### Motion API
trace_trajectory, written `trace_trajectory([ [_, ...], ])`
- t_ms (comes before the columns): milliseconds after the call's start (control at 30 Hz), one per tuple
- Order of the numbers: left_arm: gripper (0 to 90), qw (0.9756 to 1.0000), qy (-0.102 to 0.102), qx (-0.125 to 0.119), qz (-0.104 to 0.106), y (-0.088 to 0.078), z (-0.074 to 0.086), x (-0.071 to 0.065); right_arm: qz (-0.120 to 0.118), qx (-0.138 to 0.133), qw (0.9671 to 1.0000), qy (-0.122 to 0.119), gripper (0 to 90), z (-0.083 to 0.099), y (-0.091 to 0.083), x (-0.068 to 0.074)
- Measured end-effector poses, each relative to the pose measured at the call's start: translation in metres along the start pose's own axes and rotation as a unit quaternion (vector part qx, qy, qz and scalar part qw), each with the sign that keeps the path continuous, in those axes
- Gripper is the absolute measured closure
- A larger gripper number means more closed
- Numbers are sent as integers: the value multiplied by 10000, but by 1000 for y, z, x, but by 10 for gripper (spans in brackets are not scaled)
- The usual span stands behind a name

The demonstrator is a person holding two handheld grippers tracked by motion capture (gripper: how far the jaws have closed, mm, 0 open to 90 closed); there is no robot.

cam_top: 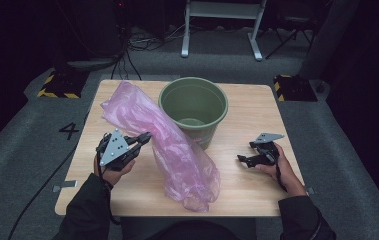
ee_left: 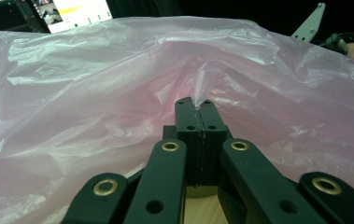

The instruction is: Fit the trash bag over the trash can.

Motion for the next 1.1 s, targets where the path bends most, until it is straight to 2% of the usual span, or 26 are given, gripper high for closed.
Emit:
trace_trajectory([
  [300, 897, 9998, -14, -147, 110, 10, -13, 1, 0, 0, 10000, 0, 159, 0, 0, 0],
  [400, 897, 9997, 69, -211, 118, 11, -21, 2, 0, 0, 10000, 0, 158, 0, 0, 0],
  [533, 897, 9994, 77, -291, 182, 15, -28, 2, 1, 0, 10000, 0, 159, 0, 0, 0],
  [800, 897, 9984, 104, -414, 369, 32, -40, 0, 0, 1, 10000, -1, 158, 0, 0, 0],
  [1100, 897, 9975, 222, -341, 574, 55, -51, -3, -1, 0, 10000, 0, 159, 0, 0, 0],
])
Point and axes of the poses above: each handheld gripper's, and its own axes: y roughly forward along the jaws, z roughly out of its underside, x roughly to its left, the point moved 7 cm from there along y, roughly forward along the jaws, and after that the axes turned 13 degrees about y, right-handed, at the moved point
